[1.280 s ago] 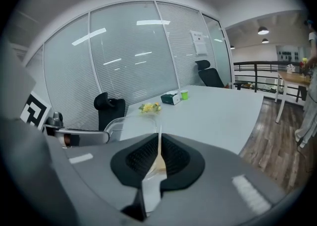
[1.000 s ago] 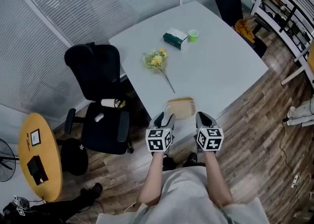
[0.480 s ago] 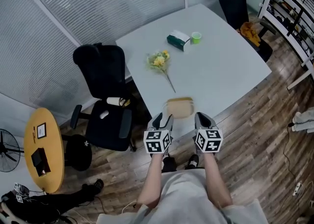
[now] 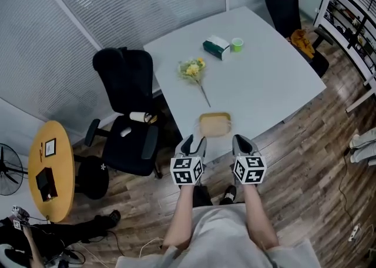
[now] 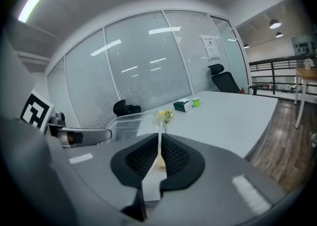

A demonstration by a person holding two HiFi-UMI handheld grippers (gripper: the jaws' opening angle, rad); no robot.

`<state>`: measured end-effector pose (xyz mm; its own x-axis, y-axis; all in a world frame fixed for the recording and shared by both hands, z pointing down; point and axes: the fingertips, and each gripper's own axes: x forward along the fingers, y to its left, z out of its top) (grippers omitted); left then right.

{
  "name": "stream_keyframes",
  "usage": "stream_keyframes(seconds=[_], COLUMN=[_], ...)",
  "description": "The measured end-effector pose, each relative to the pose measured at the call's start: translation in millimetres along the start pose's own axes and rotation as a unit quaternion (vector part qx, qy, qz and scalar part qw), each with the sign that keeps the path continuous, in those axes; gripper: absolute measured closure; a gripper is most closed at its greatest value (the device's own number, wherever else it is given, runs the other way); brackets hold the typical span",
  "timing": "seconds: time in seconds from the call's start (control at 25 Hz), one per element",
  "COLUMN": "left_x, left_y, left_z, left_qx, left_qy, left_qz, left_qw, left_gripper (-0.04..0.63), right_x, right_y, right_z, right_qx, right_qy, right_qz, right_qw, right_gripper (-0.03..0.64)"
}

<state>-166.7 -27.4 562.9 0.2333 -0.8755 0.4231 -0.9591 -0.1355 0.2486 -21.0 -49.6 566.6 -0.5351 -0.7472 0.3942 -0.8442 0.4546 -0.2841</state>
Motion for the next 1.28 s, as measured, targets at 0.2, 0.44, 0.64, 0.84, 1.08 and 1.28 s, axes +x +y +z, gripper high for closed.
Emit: stream_keyframes(seconds=[0.2,0.44,0.64,0.84,1.08,1.28], left_x=[-6,-10,-9,-7,-6,-6], left_y=[-4,-9,-12,-17,-20,-18], left_z=[-6,-9,-8,-11,-12,-15], left_qx=[-0.002,-0.001,-0.002,-0.005,-0.008,-0.012], left_qy=[-0.008,-0.010,-0.013,-0.011,-0.012,-0.010], left_qz=[0.005,0.008,0.009,0.009,0.012,0.015], left_qw=[1.0000,0.9999,0.9999,0.9999,0.9998,0.9998], left_gripper=[0.396,0.396,0.396,0.396,0.396,0.396], right_x=[-6,-12,-14,-15,-16,-15], right_y=[0,-1,-3,-9,-12,-11], right_z=[-4,-5,-5,-4,-4,-5], right_qx=[-0.011,-0.014,-0.015,-0.014,-0.015,-0.016], right_qy=[-0.002,-0.004,-0.004,-0.002,-0.001,0.001], right_qz=[0.008,0.012,0.014,0.014,0.016,0.018], right_qw=[1.000,1.000,1.000,1.000,1.000,1.000], right_gripper=[0.601,0.601,0.601,0.601,0.601,0.601])
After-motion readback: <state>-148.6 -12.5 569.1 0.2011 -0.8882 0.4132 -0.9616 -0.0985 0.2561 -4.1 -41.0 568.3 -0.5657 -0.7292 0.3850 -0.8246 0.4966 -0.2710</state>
